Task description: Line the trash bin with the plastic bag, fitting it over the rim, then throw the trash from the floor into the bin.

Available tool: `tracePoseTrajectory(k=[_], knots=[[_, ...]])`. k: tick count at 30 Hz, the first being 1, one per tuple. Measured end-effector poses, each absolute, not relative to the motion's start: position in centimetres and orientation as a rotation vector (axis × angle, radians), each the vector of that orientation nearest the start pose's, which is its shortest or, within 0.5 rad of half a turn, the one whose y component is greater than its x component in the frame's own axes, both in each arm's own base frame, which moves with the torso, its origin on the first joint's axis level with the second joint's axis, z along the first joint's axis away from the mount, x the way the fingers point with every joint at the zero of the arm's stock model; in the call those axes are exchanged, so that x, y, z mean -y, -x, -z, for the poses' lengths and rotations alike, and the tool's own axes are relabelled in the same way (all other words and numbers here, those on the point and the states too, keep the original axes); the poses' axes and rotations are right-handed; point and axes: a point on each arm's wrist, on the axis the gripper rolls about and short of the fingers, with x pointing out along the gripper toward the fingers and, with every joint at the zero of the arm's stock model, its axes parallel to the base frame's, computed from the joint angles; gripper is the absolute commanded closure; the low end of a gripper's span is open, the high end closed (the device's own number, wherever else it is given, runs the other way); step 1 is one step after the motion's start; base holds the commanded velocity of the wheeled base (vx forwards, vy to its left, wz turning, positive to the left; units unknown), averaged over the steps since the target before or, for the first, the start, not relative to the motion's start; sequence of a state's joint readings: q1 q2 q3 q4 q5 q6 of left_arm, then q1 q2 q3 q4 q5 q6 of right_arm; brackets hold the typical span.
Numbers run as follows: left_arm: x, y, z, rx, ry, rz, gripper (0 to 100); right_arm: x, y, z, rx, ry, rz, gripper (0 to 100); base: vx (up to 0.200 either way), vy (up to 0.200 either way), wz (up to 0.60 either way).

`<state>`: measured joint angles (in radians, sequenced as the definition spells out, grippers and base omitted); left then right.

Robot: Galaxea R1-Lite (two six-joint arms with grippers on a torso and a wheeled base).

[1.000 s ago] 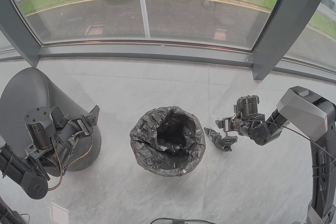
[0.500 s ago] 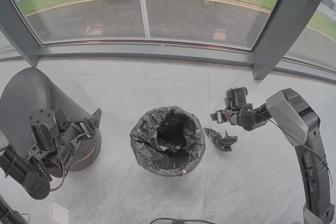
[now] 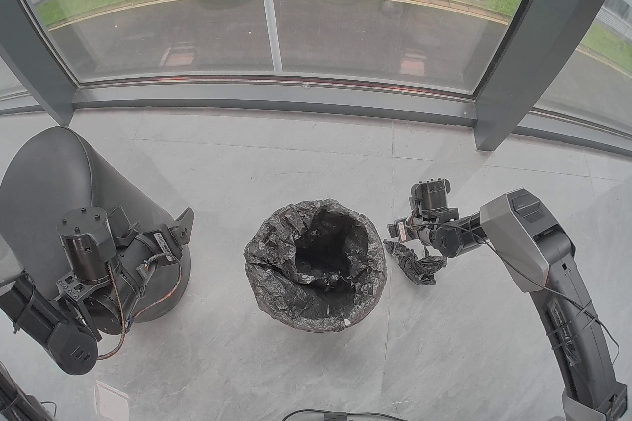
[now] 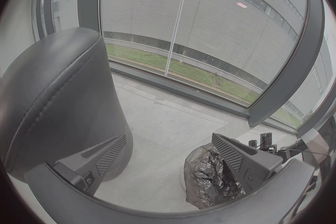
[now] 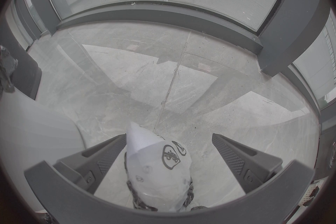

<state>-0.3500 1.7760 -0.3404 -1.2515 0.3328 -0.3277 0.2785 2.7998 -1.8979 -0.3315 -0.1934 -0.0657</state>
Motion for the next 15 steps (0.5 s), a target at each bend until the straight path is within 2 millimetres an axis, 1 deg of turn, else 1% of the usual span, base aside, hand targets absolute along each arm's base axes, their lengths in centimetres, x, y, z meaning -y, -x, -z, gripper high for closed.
tracePoseTrajectory(k=[3,9,10,15], knots=[[8.2,-24.6,-11.2,-0.177,0.264,-0.011,0,-14.4,-51.8,5.4,-0.567,0.205,-0.098,0,0.000,0.000,0.00],[8.2,-24.8,-11.2,-0.162,0.269,-0.009,0,-14.5,-52.1,6.6,-0.567,0.206,-0.097,0,0.000,0.000,0.00],[8.2,-24.8,-11.2,-0.156,0.270,-0.008,0,-14.5,-52.1,6.7,-0.567,0.206,-0.097,100,0.000,0.000,0.00],[8.3,-24.8,-11.1,-0.128,0.273,-0.003,0,-14.6,-52.2,7.4,-0.572,0.208,-0.097,100,0.000,0.000,0.00]])
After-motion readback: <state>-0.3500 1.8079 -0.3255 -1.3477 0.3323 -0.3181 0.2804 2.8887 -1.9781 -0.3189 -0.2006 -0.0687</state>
